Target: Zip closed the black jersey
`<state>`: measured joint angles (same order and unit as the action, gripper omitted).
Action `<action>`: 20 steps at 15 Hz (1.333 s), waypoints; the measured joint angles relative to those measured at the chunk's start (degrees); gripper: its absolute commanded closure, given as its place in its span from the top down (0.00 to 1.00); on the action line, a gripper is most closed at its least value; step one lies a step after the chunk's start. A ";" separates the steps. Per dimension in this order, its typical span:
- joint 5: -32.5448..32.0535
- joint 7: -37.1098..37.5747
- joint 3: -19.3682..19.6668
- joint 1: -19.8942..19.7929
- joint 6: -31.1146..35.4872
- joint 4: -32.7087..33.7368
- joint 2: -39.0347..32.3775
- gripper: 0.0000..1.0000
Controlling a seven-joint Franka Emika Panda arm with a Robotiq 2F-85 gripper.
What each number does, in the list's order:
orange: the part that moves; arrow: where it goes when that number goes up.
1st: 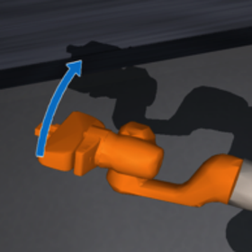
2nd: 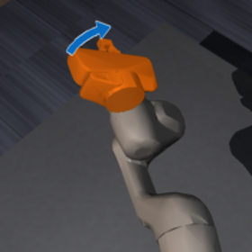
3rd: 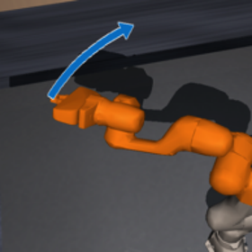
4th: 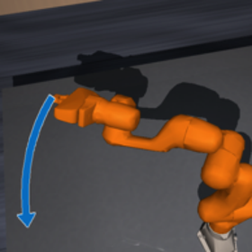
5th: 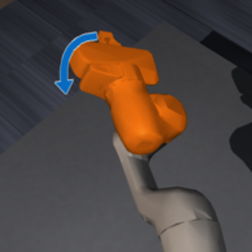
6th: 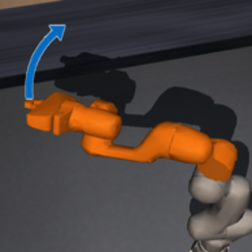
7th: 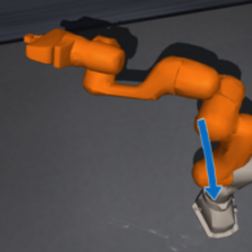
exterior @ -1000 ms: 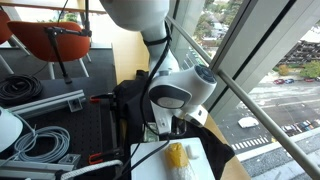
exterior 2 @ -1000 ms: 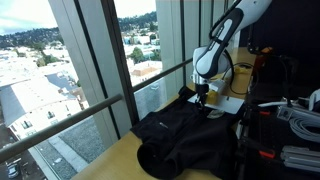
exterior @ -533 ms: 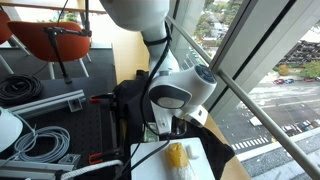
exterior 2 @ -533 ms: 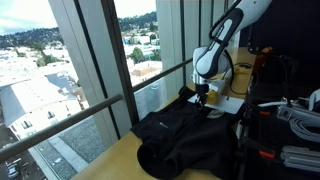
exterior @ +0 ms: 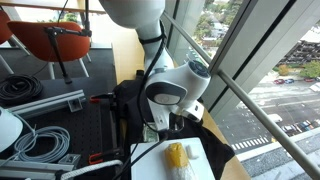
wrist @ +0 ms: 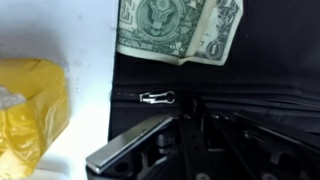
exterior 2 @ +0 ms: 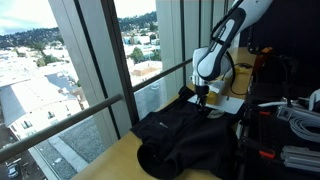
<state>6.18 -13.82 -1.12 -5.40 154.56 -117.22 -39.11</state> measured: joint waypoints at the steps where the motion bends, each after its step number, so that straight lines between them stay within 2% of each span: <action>1: -0.52 0.09 0.00 0.34 0.99 -0.82 0.22 0.02; 7: -4.44 2.08 0.09 3.73 5.07 -3.95 1.95 0.02; 15: -7.52 4.94 0.12 10.21 5.25 -4.67 2.81 0.02; 20: -8.07 4.95 -1.35 11.94 5.25 -4.44 2.65 0.02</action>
<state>-1.88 -8.88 -2.47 6.54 159.81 -121.66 -36.46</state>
